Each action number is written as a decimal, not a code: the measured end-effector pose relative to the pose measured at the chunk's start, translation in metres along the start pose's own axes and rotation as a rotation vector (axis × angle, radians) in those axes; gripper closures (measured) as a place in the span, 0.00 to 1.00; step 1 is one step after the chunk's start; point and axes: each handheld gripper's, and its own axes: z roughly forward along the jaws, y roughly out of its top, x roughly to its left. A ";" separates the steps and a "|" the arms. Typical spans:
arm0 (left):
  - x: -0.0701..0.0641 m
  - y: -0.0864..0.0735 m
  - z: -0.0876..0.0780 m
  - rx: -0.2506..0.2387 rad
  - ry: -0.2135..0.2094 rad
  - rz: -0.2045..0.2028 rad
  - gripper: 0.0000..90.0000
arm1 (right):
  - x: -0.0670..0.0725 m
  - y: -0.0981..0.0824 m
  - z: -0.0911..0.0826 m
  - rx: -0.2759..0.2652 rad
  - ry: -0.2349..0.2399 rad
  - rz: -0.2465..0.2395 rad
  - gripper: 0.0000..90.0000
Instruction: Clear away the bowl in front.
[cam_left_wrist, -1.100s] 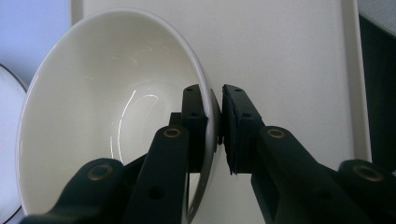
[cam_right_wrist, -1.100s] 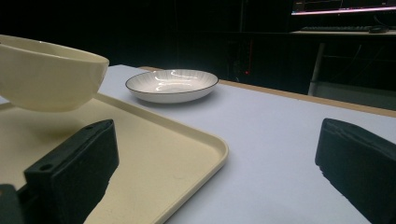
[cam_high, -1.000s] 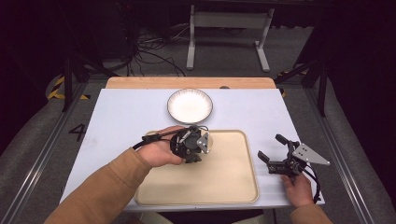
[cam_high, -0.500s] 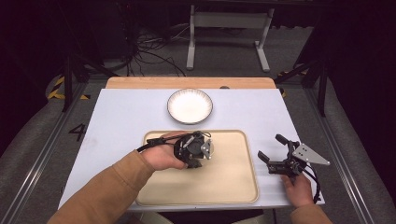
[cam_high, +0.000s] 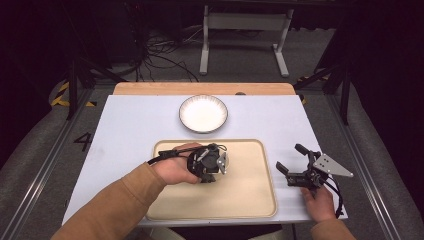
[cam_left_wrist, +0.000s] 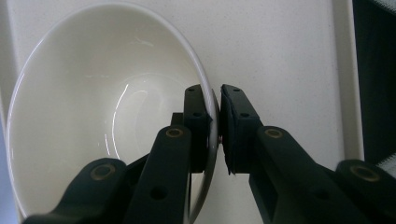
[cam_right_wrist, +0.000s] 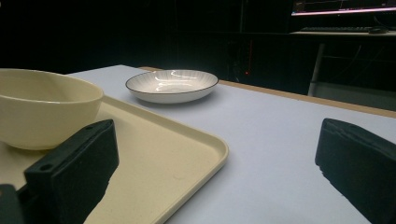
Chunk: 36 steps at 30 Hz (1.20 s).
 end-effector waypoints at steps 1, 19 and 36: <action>0.000 0.000 0.000 0.001 -0.003 -0.006 0.91 | 0.000 0.000 0.000 -0.001 0.000 -0.001 0.00; -0.005 0.002 0.007 0.030 -0.076 -0.033 0.83 | 0.000 0.000 0.000 -0.003 0.002 0.002 0.00; -0.002 -0.005 -0.006 -0.072 -0.073 -0.128 0.36 | 0.000 0.000 0.000 0.001 0.000 -0.002 0.00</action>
